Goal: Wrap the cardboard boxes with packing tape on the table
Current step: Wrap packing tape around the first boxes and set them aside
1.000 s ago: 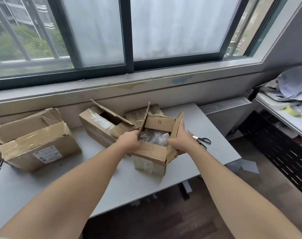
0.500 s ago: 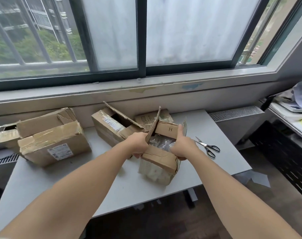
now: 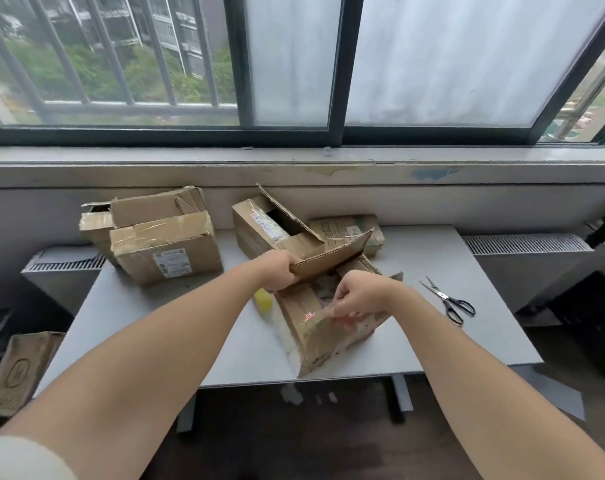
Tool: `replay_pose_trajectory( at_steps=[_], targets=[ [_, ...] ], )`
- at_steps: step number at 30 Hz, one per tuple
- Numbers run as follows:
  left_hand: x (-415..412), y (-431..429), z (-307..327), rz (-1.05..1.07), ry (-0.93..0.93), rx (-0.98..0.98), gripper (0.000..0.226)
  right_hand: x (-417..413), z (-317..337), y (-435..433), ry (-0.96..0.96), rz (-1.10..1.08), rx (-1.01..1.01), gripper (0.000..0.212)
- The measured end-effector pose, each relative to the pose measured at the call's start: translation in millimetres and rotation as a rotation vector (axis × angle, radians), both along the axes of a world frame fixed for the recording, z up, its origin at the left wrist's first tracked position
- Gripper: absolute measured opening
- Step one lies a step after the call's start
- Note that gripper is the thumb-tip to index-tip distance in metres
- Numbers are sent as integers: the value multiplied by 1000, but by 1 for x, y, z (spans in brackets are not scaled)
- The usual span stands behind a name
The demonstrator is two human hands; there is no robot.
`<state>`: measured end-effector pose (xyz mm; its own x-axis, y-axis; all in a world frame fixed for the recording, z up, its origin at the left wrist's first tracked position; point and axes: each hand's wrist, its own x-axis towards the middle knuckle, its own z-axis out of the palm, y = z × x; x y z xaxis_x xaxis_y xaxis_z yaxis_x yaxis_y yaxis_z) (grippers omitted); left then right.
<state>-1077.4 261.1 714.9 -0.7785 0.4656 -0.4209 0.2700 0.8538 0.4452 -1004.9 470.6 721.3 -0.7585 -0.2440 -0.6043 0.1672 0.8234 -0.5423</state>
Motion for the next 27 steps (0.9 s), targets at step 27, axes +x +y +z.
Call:
replay_pose_trajectory(
  at_steps=[27],
  targets=[
    [-27,-334,-2,271,185,163,34,-46,0,-379,417,138,152,38]
  ],
)
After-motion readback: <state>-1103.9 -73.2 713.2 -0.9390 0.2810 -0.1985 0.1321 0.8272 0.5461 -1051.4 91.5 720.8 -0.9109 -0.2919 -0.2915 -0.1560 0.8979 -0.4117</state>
